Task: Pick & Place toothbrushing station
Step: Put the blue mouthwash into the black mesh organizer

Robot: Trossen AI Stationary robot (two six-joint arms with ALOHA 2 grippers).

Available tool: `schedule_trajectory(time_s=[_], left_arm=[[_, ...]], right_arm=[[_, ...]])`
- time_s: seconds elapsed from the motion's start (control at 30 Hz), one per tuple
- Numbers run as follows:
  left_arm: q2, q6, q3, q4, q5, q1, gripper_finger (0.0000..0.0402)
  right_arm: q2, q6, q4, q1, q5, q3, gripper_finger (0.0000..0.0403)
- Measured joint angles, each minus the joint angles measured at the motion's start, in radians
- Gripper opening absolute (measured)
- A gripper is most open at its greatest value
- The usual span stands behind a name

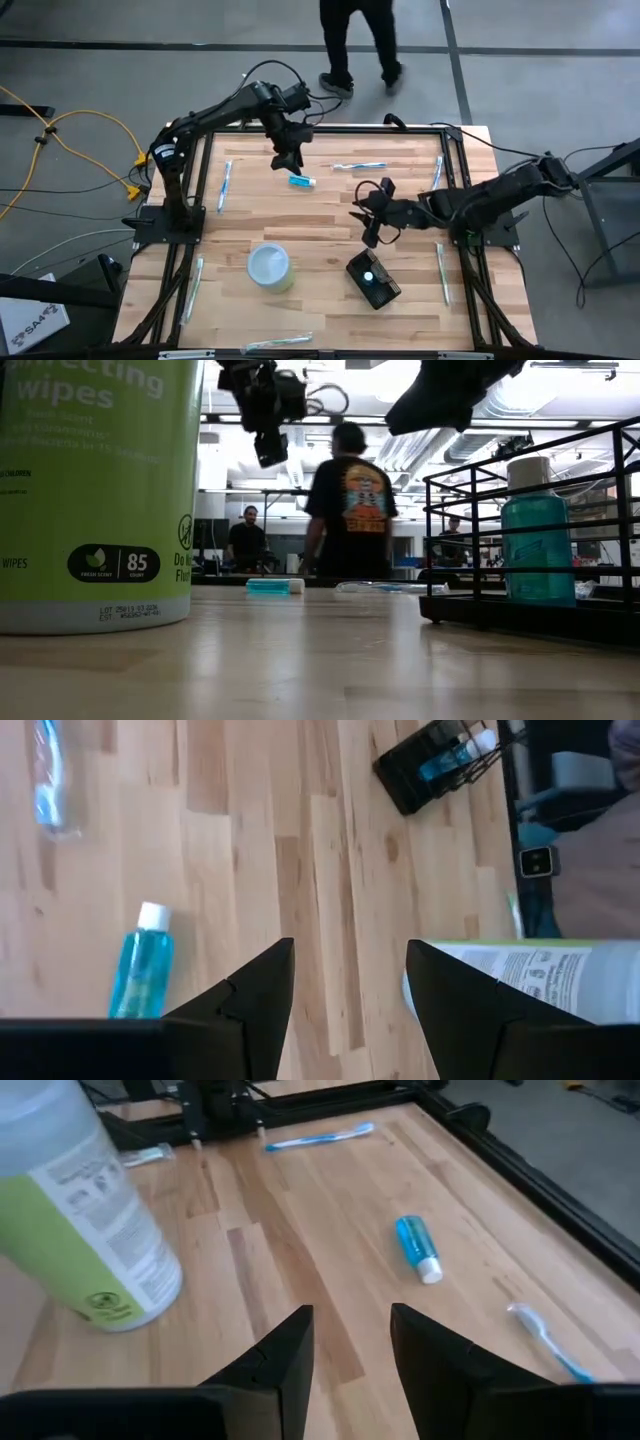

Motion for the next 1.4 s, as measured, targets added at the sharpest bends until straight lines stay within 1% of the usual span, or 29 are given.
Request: schedule_trajectory(time_s=[0.1,0.2,0.27,0.43,0.57,0.63,0.67,0.77,0.8,0.83,0.87,1.0,1.03,1.17,1.23,1.27,1.4], left_arm=[[-0.008,0.028,-0.04,0.0,0.054,0.022,0.0189],[-0.019,0.064,-0.056,-0.001,0.056,0.044,0.0189],[-0.03,0.086,-0.056,0.011,0.055,0.069,0.0189],[-0.047,0.115,-0.074,0.057,0.05,0.122,0.0189],[-0.049,0.114,-0.106,0.095,-0.005,0.118,0.0189],[-0.049,0.105,-0.111,0.122,-0.078,0.107,0.0189],[-0.049,0.083,-0.111,0.15,-0.134,0.099,0.0189],[-0.06,0.01,-0.112,0.234,-0.353,0.079,0.0189],[-0.064,-0.003,-0.111,0.257,-0.412,0.069,0.0189],[-0.069,-0.01,-0.111,0.274,-0.45,0.06,0.0189],[-0.07,-0.013,-0.111,0.273,-0.473,0.054,0.0189],[-0.07,-0.031,-0.119,0.258,-0.504,0.016,0.0189],[-0.071,-0.049,-0.126,0.259,-0.531,0.005,0.0189],[-0.071,-0.152,-0.167,0.289,-0.73,-0.036,0.0189],[-0.071,-0.186,-0.209,0.319,-0.797,-0.056,0.0189],[-0.07,-0.198,-0.228,0.329,-0.813,-0.063,0.0189],[-0.07,-0.229,-0.326,0.409,-0.821,-0.085,0.0189]], right_arm=[[0.0,-0.025,0.019,-0.05,-0.055,0.0,0.0127],[0.0,-0.04,0.039,-0.094,-0.142,0.0,0.0127],[0.0,-0.046,0.042,-0.123,-0.176,0.0,0.0127],[0.0,-0.079,0.045,-0.164,-0.182,0.0,0.0127],[0.0,-0.095,0.044,-0.182,-0.184,-0.001,0.0127],[0.0,-0.107,0.044,-0.19,-0.194,-0.001,0.0127],[0.0,-0.113,0.045,-0.195,-0.206,-0.001,0.0127],[0.0,-0.118,0.05,-0.211,-0.238,-0.002,0.0127],[0.001,-0.118,0.051,-0.215,-0.246,-0.002,0.0127],[0.001,-0.117,0.053,-0.218,-0.252,-0.002,0.0127],[0.001,-0.117,0.052,-0.221,-0.255,-0.002,0.0127],[0.001,-0.117,0.052,-0.222,-0.255,-0.002,0.0127],[0.001,-0.117,0.052,-0.222,-0.256,-0.002,0.0127],[0.001,-0.118,0.051,-0.222,-0.256,-0.002,0.0127],[0.001,-0.118,0.051,-0.222,-0.262,-0.002,0.0127],[0.001,-0.118,0.051,-0.222,-0.263,-0.002,0.0127],[0.001,-0.121,0.051,-0.222,-0.281,-0.002,0.0127]])
